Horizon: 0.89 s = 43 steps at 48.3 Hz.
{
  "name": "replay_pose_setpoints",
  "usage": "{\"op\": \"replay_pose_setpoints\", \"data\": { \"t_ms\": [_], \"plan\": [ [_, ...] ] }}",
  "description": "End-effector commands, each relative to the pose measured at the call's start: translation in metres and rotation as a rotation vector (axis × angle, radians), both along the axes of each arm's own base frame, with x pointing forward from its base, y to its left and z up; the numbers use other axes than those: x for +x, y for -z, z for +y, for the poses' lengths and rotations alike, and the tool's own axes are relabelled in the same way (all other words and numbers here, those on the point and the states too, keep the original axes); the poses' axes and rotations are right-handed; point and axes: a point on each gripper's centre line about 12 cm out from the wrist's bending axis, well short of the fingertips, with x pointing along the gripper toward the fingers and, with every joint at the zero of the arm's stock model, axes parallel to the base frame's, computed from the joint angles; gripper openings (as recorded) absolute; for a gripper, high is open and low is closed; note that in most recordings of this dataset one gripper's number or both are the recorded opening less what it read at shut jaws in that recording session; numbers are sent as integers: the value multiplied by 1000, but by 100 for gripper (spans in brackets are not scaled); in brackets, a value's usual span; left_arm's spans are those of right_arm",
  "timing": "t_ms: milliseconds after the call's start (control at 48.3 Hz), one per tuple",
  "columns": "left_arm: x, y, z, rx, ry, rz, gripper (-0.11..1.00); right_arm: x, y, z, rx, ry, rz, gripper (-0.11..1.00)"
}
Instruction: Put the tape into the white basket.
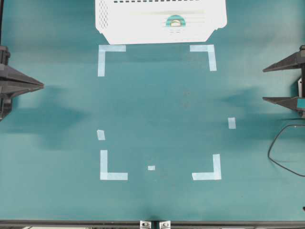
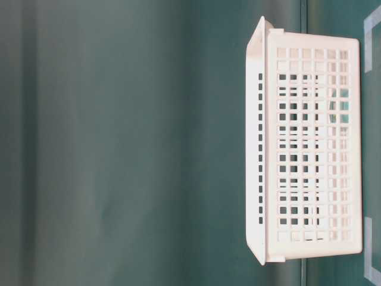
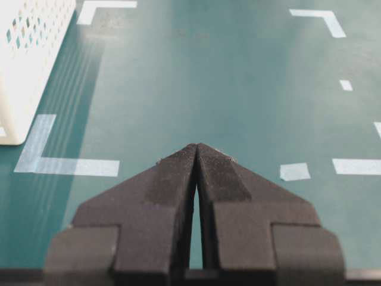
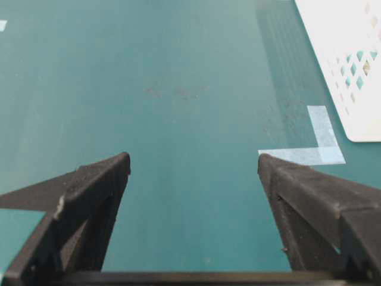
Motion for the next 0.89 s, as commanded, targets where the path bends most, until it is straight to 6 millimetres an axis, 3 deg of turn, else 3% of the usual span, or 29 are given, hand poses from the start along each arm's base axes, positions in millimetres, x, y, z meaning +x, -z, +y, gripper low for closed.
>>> {"op": "replay_pose_setpoints", "data": {
  "t_ms": [0, 869],
  "plan": [
    [1, -6, 0, 0, -3, -14, -11, 2, -4, 0, -1, -2, -9, 95],
    [1, -5, 0, 2, -3, -14, -11, -1, 7, 2, -1, -13, -45, 95]
  ]
}}
